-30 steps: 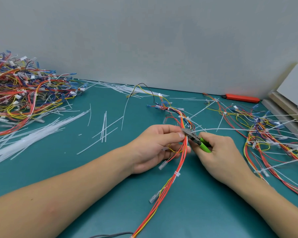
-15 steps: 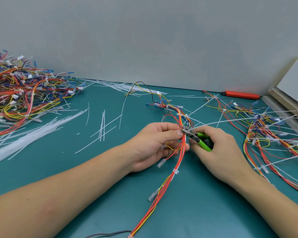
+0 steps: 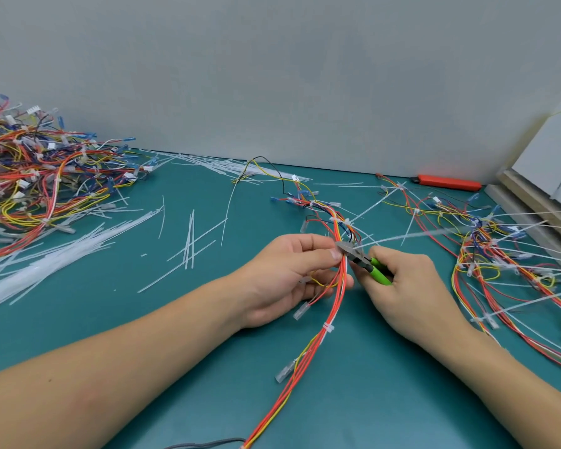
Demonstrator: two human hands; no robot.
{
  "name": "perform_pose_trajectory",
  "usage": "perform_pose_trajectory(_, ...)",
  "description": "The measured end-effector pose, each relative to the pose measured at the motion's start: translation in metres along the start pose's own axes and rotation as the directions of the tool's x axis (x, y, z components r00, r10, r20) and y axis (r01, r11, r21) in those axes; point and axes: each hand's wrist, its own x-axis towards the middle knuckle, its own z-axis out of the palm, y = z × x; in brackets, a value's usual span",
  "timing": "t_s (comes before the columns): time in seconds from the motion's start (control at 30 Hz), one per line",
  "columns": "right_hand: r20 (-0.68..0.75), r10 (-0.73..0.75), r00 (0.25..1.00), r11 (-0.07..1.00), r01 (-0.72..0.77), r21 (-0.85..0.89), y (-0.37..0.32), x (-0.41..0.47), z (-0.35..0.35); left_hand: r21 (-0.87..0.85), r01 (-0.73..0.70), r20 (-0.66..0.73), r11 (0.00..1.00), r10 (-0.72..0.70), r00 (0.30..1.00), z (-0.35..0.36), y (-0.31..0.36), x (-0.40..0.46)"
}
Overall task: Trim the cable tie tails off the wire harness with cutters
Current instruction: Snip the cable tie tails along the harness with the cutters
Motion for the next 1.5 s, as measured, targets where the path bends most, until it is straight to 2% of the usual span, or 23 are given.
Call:
perform_pose_trajectory(0.8, -0.017, 0.014, 1.000, 1.000, -0.014, -0.012, -0.0026, 0.0016, -0.0036, -0.004, -0.006, 0.000, 1.000, 0.006, 1.000, -0.0009, -0.0008, 0.0012)
perform_pose_trajectory(1.03, 0.008, 0.026, 1.000, 0.996, -0.025, -0.088, -0.0028, -0.0005, -0.0036, -0.005, 0.001, -0.003, 1.000, -0.001, 1.000, 0.0007, -0.0002, -0.0003)
perform_pose_trajectory(1.23, -0.028, -0.007, 1.000, 0.999, 0.006, -0.038, -0.0054, -0.0010, -0.0039, 0.002, 0.000, -0.003, 1.000, 0.000, 1.000, 0.0005, 0.0008, -0.0008)
perform_pose_trajectory(1.5, -0.006, -0.018, 1.000, 1.000, 0.018, 0.004, -0.0072, -0.0005, -0.0049, 0.012, 0.001, -0.011, 1.000, -0.001, 1.000, 0.0002, 0.0000, -0.0002)
